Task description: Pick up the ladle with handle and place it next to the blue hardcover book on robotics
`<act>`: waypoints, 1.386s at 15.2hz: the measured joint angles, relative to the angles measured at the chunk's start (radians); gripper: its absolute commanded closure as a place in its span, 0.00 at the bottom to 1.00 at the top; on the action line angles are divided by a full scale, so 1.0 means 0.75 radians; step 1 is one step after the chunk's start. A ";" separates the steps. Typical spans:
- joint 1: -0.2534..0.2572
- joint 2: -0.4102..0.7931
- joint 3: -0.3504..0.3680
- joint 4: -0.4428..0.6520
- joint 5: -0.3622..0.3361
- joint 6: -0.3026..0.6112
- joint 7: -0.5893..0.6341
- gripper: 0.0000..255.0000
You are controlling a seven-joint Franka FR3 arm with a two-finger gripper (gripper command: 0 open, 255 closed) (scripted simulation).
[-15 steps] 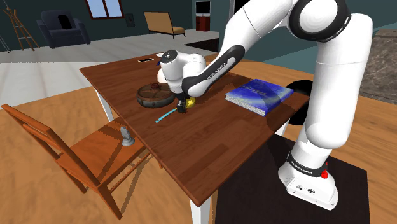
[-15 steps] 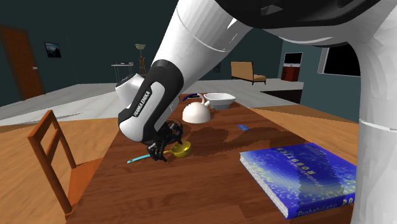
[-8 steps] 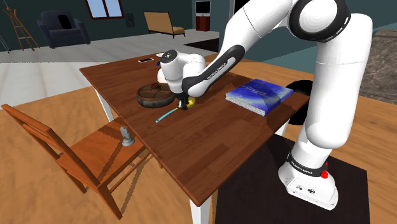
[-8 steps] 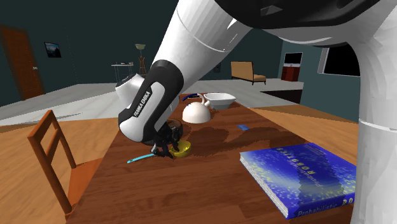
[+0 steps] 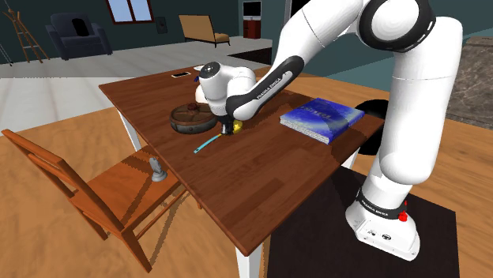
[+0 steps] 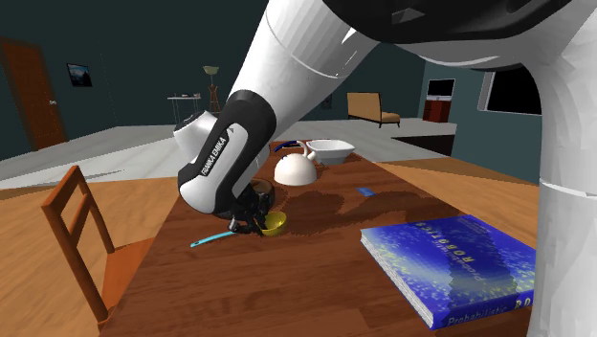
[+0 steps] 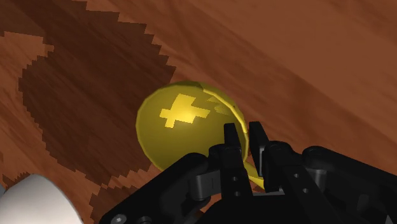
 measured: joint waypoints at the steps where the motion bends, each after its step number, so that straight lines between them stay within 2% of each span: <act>1: 0.000 -0.006 0.001 0.002 0.006 -0.007 -0.007 1.00; 21: -0.006 -0.166 0.027 0.143 0.155 -0.252 -0.203 1.00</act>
